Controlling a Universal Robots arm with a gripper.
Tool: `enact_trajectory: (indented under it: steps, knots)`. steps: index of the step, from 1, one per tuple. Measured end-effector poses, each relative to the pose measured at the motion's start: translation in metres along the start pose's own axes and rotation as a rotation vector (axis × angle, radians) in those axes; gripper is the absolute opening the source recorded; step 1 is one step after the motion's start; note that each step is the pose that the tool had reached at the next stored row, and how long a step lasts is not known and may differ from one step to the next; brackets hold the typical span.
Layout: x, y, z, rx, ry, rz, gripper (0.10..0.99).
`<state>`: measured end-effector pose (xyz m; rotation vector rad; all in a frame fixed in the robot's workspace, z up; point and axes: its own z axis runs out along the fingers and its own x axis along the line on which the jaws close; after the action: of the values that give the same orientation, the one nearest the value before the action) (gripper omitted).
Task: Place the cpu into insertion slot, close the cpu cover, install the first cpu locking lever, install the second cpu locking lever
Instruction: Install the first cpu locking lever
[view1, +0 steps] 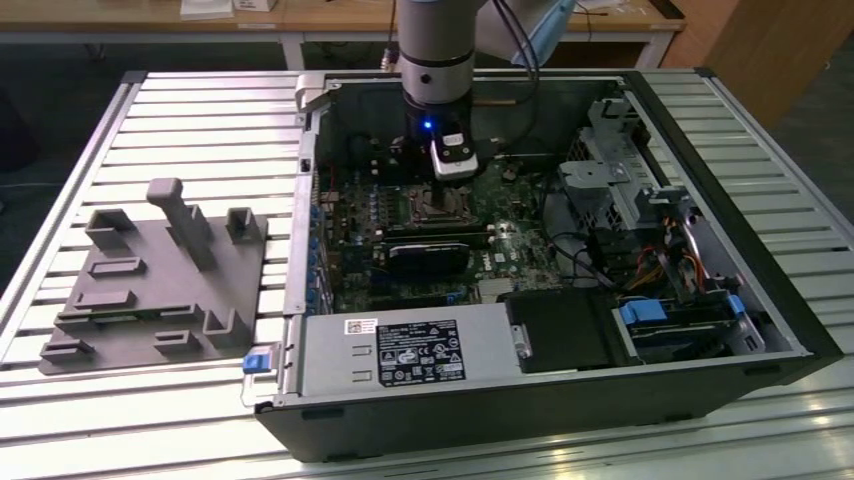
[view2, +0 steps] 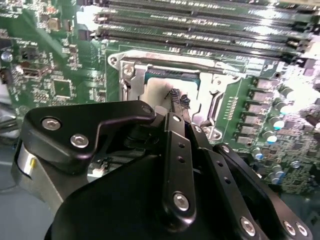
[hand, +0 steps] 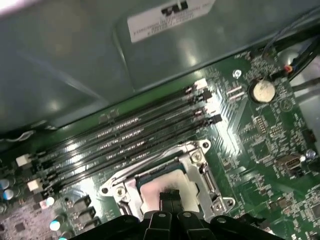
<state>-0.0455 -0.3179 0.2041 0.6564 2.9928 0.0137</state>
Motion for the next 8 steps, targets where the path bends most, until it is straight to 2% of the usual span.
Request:
enact_trajectory:
  steps: [6, 8]
  knots:
    - [-0.0001, 0.0, -0.0003, 0.002, -0.0009, 0.0, 0.106]
    - [-0.0002, 0.0, -0.0026, 0.005, -0.0019, 0.0, 0.106]
